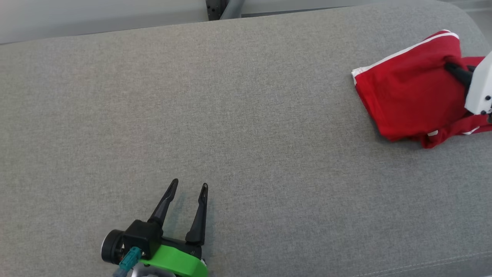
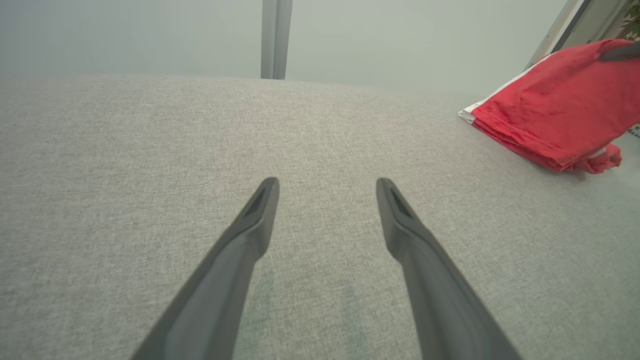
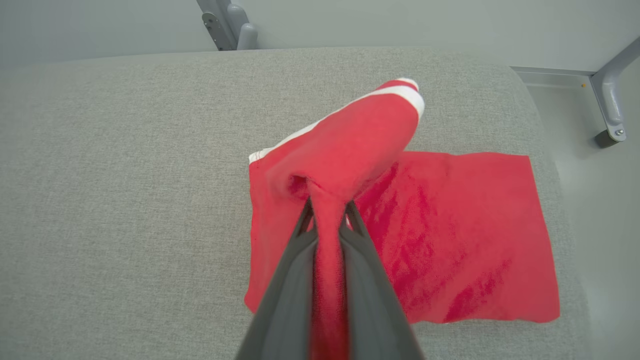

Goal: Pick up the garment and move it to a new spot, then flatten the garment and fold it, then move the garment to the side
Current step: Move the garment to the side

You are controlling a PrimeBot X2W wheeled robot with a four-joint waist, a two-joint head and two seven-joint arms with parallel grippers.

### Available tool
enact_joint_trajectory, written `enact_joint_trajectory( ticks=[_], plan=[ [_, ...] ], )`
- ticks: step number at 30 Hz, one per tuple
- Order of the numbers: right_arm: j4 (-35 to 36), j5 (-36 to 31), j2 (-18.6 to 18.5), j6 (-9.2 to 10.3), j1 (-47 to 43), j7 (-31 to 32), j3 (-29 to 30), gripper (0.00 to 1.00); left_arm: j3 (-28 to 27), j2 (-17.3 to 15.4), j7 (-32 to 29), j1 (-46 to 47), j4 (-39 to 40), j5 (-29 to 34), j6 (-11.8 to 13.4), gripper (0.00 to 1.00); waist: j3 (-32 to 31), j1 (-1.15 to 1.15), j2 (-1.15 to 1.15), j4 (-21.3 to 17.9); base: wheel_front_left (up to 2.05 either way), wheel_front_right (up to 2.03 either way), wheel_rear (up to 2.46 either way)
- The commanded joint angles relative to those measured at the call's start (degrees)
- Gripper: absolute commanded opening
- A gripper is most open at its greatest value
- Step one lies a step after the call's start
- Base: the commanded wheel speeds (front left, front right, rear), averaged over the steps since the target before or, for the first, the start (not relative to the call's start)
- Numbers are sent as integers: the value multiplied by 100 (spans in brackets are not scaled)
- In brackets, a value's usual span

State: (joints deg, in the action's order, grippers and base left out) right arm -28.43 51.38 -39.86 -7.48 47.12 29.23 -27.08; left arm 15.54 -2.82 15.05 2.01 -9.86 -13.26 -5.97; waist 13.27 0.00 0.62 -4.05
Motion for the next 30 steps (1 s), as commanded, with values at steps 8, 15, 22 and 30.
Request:
enact_joint_trajectory(
  ticks=[8,15,22,30],
  plan=[
    [-689,-633,-326,1,129,115,481,0,61,-17,14,141,-99,163,-57,100,422,0,-62,157,0,0,0],
    [-1541,-1694,-213,4,35,-391,601,6,-8,-16,14,186,-109,237,-85,100,585,0,-62,306,0,0,0],
    [-2356,-2463,22,3,25,-715,894,100,-35,-16,15,149,-155,165,-96,100,561,0,-62,311,0,0,0],
    [-1504,-2412,238,4,-275,-2489,1418,100,-182,-17,14,-58,-251,-1,6,100,33,0,-62,276,0,0,0]
  ],
)
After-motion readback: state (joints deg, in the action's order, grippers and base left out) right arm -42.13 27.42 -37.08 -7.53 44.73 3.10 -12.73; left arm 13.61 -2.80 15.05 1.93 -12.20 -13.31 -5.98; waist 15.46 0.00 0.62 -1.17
